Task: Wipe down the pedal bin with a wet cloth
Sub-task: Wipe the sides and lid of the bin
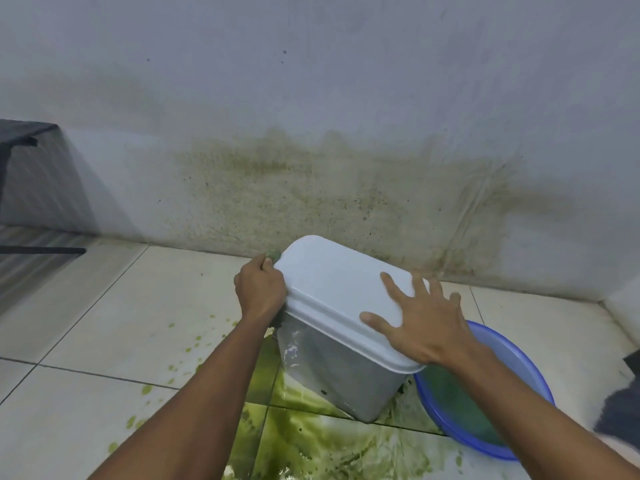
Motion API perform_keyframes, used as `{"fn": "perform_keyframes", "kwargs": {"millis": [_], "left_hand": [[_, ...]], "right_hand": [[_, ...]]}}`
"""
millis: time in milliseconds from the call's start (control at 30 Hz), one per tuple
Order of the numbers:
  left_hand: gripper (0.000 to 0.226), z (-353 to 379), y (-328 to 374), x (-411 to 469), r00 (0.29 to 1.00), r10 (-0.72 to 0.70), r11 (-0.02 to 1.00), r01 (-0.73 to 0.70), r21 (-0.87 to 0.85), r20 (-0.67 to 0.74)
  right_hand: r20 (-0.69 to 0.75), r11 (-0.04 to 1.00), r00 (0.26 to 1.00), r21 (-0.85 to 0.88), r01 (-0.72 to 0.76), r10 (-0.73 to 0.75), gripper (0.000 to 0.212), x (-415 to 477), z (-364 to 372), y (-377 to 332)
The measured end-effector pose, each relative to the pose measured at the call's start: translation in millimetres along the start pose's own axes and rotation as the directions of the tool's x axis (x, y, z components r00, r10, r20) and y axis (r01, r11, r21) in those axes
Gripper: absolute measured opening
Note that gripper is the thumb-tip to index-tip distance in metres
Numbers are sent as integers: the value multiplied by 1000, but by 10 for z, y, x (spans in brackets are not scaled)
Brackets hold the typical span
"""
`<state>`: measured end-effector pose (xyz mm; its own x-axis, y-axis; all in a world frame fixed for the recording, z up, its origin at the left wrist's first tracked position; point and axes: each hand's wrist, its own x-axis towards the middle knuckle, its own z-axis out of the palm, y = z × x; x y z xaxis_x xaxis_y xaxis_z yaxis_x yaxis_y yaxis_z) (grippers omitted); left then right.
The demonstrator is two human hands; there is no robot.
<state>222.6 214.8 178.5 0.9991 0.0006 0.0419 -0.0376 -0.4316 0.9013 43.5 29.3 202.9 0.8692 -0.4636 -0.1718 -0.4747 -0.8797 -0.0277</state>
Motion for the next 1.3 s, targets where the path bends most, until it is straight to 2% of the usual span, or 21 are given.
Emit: {"fn": "perform_keyframes", "kwargs": {"millis": [67, 167, 233, 333, 367, 433, 533, 667, 800, 867, 1000, 1200, 1300], "left_hand": [[40, 62, -11, 67, 1000, -1, 1000, 1, -3, 11], [39, 98, -23, 51, 1000, 19, 1000, -19, -17, -22], [36, 127, -20, -64, 996, 15, 999, -19, -41, -91], [24, 263, -141, -424, 974, -18, 992, -11, -124, -226], [28, 331, -190, -610, 971, -5, 990, -29, -138, -241], [42, 493, -236, -1051, 981, 43, 983, -76, -169, -189], [46, 638, -131, -1560, 983, 162, 962, -178, -209, -89], [43, 554, -102, -1096, 991, 126, 975, -133, -179, -48], [29, 458, 26, -432, 991, 109, 992, -104, -68, 71], [30, 483, 69, -307, 992, 107, 993, -102, -65, 73], [31, 503, 38, -491, 995, 92, 990, -89, -105, 24], [37, 333, -40, -1309, 994, 104, 976, -99, -193, 16], [34, 253, 0, -1235, 993, 119, 980, -113, -167, 28]], "right_hand": [[-26, 995, 994, 4, 102, -102, 88, 83, -26, 82], [-60, 943, 945, 69, 325, -321, 73, 211, 2, 164], [-95, 925, 929, 106, 366, -357, 69, 251, 48, 173], [-118, 928, 937, 143, 345, -330, 68, 265, 72, 170], [-118, 929, 940, 152, 337, -321, 67, 254, 69, 161], [-106, 935, 950, 173, 309, -294, 64, 228, 62, 106], [-79, 954, 973, 195, 229, -218, 61, 198, 70, -58], [-28, 970, 990, 196, 143, -140, 57, 159, 70, -292], [-35, 970, 985, 172, 174, -171, 57, 165, 8, -343], [-64, 970, 984, 169, 177, -168, 56, 167, 8, -374], [-80, 974, 988, 178, 141, -128, 55, 175, 56, -494], [-84, 972, 994, 217, 93, -76, 54, 160, 57, -517], [-62, 973, 997, 223, 54, -41, 57, 98, 66, -617]]}}
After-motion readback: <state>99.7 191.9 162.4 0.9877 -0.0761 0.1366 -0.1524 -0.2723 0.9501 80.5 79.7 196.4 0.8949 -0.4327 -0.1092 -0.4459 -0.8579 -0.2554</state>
